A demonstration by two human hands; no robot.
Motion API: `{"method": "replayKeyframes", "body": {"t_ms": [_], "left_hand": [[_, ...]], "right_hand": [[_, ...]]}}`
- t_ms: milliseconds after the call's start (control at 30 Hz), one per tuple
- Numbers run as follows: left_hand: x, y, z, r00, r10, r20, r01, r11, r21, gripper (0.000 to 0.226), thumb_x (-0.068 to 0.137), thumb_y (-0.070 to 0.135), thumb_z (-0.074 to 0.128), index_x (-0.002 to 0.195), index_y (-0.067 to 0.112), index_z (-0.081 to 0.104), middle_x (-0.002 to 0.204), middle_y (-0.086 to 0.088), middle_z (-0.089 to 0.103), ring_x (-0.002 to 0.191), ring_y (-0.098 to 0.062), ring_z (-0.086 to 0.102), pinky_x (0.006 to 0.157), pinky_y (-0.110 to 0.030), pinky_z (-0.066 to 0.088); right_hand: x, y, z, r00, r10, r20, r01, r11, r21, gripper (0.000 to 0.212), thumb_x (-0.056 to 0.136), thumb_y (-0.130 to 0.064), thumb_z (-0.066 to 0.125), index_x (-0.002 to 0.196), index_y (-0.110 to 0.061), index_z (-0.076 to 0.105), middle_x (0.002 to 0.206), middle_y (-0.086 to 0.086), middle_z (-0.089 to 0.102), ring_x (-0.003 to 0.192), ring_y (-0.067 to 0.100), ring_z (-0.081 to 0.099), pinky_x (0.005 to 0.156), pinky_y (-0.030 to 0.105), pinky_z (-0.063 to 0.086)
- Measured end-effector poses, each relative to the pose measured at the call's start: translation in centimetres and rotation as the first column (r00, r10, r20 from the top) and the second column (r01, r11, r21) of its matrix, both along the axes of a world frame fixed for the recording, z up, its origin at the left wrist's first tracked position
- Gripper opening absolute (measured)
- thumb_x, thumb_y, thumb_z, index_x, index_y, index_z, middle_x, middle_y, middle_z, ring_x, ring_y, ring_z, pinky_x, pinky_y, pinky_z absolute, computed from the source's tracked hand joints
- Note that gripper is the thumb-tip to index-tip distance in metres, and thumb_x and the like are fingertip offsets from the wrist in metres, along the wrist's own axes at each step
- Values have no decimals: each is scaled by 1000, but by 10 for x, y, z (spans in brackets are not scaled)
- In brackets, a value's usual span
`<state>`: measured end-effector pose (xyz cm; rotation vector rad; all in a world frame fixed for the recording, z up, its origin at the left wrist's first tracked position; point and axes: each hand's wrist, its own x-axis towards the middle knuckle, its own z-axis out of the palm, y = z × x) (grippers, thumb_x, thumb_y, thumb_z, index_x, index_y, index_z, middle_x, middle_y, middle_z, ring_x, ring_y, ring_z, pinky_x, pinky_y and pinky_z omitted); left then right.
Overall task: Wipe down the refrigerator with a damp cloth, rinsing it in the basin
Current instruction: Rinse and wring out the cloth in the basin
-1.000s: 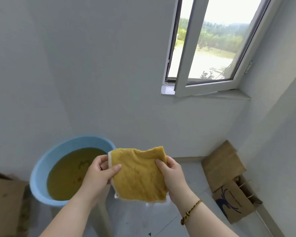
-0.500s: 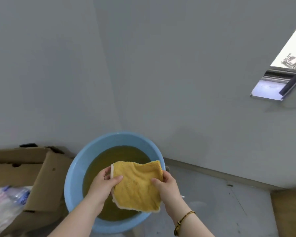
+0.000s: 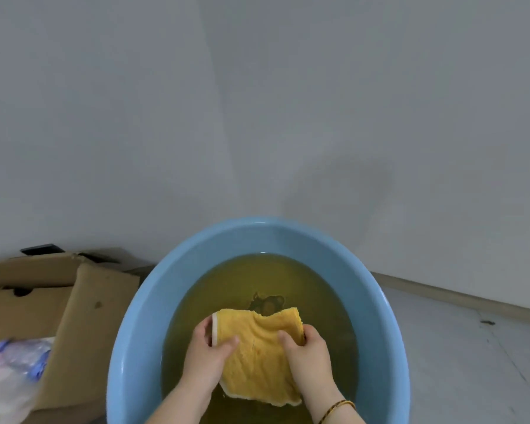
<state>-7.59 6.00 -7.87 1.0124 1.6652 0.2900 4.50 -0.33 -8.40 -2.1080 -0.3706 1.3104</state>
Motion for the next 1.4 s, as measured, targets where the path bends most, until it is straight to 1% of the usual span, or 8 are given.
{"method": "replayKeyframes", "body": {"t_ms": [200,400,633,800,1000,1133,1233,1400], "left_hand": [[-4,19,-41,987,-90,-135,86,996,-34,78,74,20,73,137,6,29,131,-12,48,121,-30,46,97,-39,39],[-6,26,-53,975,-194,-110,192,981,-34,22,78,16,68,95,9,56,86,-2,61,78,-17,55,59,-24,42],[-1,26,-39,946,174,273,-91,953,-290,35,80,22,67,111,11,56,101,-15,65,91,-33,62,81,-45,52],[18,19,-10,965,69,251,-42,993,-108,39,87,48,45,91,12,61,94,-9,64,95,-28,59,92,-43,46],[30,3,22,972,-173,158,155,981,120,41,94,43,31,77,17,57,74,0,60,71,-10,56,59,-20,45],[28,14,16,973,-139,185,134,990,38,48,92,45,35,68,9,56,67,-5,58,66,-18,56,67,-29,46],[26,5,11,971,-139,197,145,989,-19,46,92,47,35,84,11,62,83,-5,65,81,-18,60,76,-31,49],[19,0,-9,985,-146,87,156,980,-125,34,88,46,49,93,13,54,94,-2,57,86,-18,54,76,-30,43]], "right_hand": [[-19,16,-32,978,138,155,-123,987,-102,61,91,-32,53,139,-11,22,122,4,56,113,20,54,90,27,43],[-26,19,-47,985,72,160,-53,992,-116,64,91,-23,52,143,-11,18,125,9,56,117,24,53,97,28,40],[-29,23,-21,907,-341,-249,353,936,5,3,91,-19,52,89,-18,53,82,-6,55,85,16,53,84,31,43],[-54,19,19,979,-202,0,198,958,210,11,88,-28,56,79,-22,56,72,-9,61,72,5,57,65,22,42],[-46,27,32,957,-221,188,193,968,158,20,97,-35,33,96,-18,43,75,-3,55,67,14,51,58,28,37],[-59,18,38,954,-39,297,-15,984,177,15,96,-35,36,90,-22,39,68,-6,52,64,14,53,55,21,36],[-47,21,26,938,-3,346,-40,992,116,22,96,-38,34,79,-24,35,67,-3,50,76,25,60,63,31,45],[-33,12,-10,932,89,350,-54,992,-110,30,98,-40,30,103,-15,45,71,-5,50,67,14,50,62,28,46]]}}
